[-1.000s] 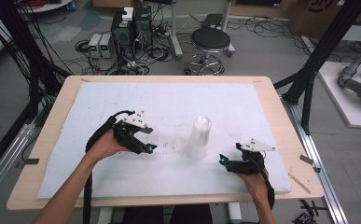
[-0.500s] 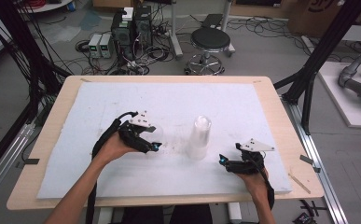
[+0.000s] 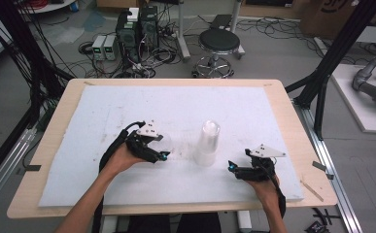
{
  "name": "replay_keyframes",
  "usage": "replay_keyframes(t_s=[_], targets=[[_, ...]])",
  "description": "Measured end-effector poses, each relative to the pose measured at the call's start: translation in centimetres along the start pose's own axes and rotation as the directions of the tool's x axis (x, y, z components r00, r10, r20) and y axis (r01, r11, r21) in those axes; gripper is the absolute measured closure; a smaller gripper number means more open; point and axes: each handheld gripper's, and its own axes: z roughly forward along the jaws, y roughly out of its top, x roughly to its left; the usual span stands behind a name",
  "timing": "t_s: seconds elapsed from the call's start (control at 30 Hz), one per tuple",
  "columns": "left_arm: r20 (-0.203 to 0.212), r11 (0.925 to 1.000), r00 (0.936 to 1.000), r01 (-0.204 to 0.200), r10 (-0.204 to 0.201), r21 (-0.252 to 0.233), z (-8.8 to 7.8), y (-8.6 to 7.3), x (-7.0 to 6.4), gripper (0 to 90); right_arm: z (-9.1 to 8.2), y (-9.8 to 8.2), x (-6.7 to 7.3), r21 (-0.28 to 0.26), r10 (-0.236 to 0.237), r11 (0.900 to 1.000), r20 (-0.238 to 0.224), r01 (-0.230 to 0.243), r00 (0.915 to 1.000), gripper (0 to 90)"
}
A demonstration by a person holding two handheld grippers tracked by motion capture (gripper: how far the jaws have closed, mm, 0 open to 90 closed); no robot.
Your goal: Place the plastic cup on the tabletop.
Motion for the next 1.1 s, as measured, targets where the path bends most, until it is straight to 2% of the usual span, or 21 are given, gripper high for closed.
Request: replay_keyframes(t_s=[0.1, 0.17, 0.2, 0.27, 0.4, 0.57, 0.7, 0.77, 0.87, 0.97, 1.03, 1.1], targets=[[-0.009, 0.9999, 1.0000, -0.004, 0.004, 0.010, 0.1, 0.0, 0.0, 29.0, 0.0, 0.0, 0.0, 0.001, 0.002, 1.000, 0.000, -0.002, 1.0000, 16.6], [0.011, 0.9994, 0.9998, -0.014, 0.014, 0.033, 0.5, -0.2, -0.1, 27.0, 0.0, 0.0, 0.0, 0.002, 0.001, 1.000, -0.001, -0.001, 1.0000, 16.6], [0.020, 0.9985, 0.9995, -0.026, 0.025, 0.049, 0.8, -0.3, -0.1, 15.8, 0.0, 0.0, 0.0, 0.002, 0.002, 1.000, -0.002, -0.002, 1.0000, 16.6], [0.024, 0.9975, 0.9993, -0.030, 0.028, 0.065, 1.1, -0.4, -0.2, 15.1, 0.0, 0.0, 0.0, 0.000, 0.000, 1.000, -0.005, 0.000, 1.0000, 16.6], [0.024, 0.9986, 0.9992, -0.032, 0.031, 0.041, 1.1, -0.3, 0.0, 15.0, 0.0, 0.0, 0.0, 0.001, 0.000, 1.000, -0.008, 0.000, 1.0000, 16.6], [0.027, 0.9987, 0.9996, -0.010, 0.009, 0.049, 0.7, -0.6, 0.1, 14.8, 0.0, 0.0, 0.0, 0.003, 0.003, 1.000, -0.011, -0.003, 0.9999, 16.6], [0.040, 0.9993, 0.9992, -0.006, 0.005, 0.038, 0.4, -1.8, 0.0, 14.8, 0.0, 0.0, -0.1, 0.000, -0.004, 1.000, -0.013, 0.004, 0.9999, 16.6], [0.032, 0.9996, 0.9994, 0.009, -0.010, 0.026, 0.0, -2.6, -0.1, 14.8, 0.0, 0.0, 0.0, -0.002, -0.001, 1.000, -0.014, 0.001, 0.9999, 16.6], [0.016, 0.9988, 0.9989, 0.044, -0.044, -0.020, -1.2, -3.6, -0.1, 14.8, -0.1, -0.1, 0.0, -0.005, 0.002, 1.000, -0.012, -0.002, 0.9999, 16.5], [-0.004, 0.9972, 0.9986, 0.052, -0.053, -0.053, -2.4, -4.5, -0.3, 14.8, -0.1, -0.1, 0.0, -0.004, 0.007, 1.000, -0.012, -0.007, 0.9999, 16.6], [-0.016, 0.9940, 0.9975, 0.067, -0.068, -0.087, -3.3, -5.3, -0.6, 14.8, -0.1, -0.1, 0.0, -0.007, 0.003, 1.000, -0.012, -0.004, 0.9999, 16.6], [-0.017, 0.9862, 0.9954, 0.091, -0.094, -0.138, -4.1, -6.2, -0.8, 14.8, -0.1, -0.1, 0.0, -0.006, 0.003, 1.000, -0.014, -0.003, 0.9999, 16.6]])
